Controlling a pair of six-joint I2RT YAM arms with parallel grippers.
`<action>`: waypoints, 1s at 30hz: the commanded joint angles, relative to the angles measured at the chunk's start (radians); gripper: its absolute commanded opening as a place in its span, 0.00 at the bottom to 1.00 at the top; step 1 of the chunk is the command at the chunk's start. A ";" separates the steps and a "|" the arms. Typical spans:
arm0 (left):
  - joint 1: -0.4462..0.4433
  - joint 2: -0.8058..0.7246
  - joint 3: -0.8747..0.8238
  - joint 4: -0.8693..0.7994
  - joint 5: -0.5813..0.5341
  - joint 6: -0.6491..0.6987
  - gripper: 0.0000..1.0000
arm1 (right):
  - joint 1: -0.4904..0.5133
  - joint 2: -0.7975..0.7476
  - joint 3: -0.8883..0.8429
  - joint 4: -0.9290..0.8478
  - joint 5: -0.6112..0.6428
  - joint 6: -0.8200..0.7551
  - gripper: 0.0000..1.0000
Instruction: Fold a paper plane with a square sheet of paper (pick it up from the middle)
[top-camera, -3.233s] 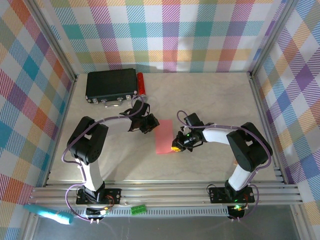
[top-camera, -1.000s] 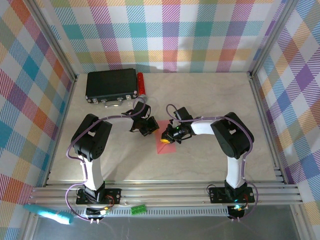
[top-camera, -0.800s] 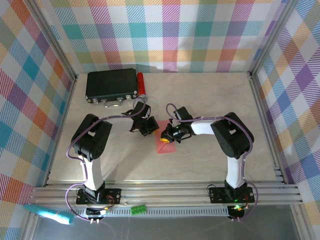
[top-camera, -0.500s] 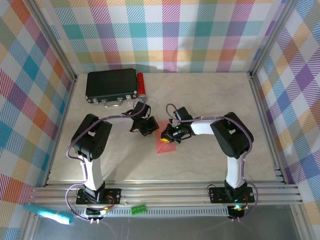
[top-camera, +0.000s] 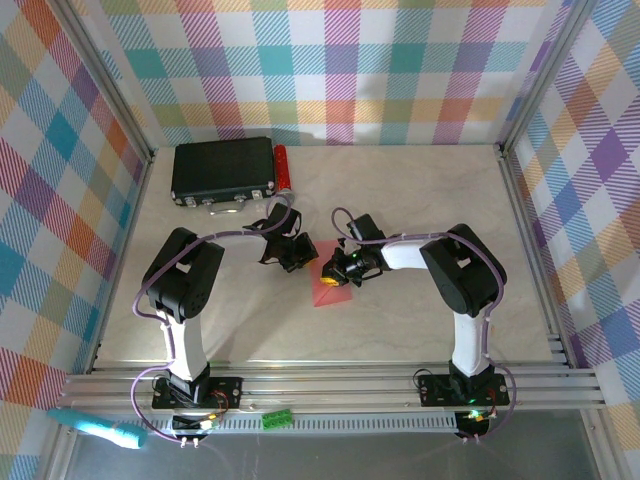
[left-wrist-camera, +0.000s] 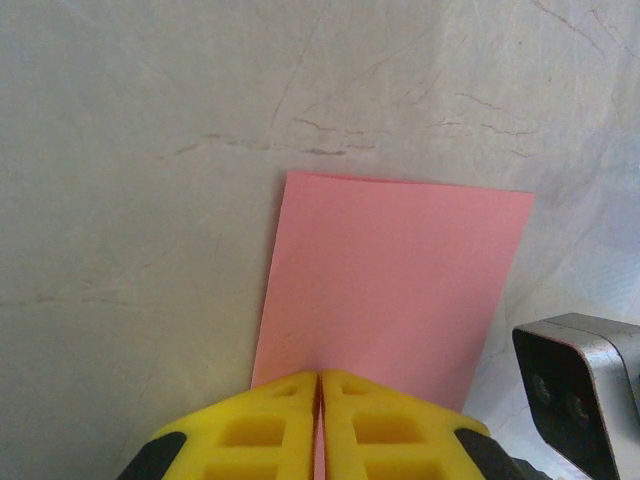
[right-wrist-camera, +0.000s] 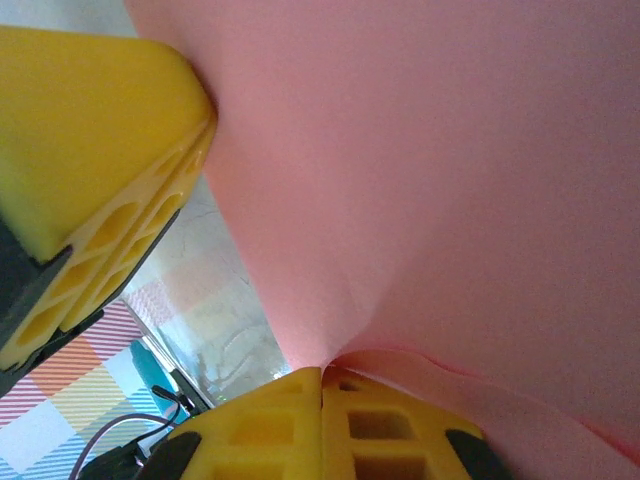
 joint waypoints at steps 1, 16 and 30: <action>0.007 0.024 -0.024 -0.051 0.014 0.017 0.11 | 0.006 0.027 0.016 -0.024 -0.019 -0.045 0.03; 0.007 0.024 -0.025 -0.053 0.013 0.016 0.11 | 0.006 0.041 0.037 -0.076 0.021 -0.069 0.04; 0.007 -0.050 0.005 -0.086 -0.016 0.012 0.11 | 0.008 0.070 0.015 -0.124 0.091 -0.073 0.09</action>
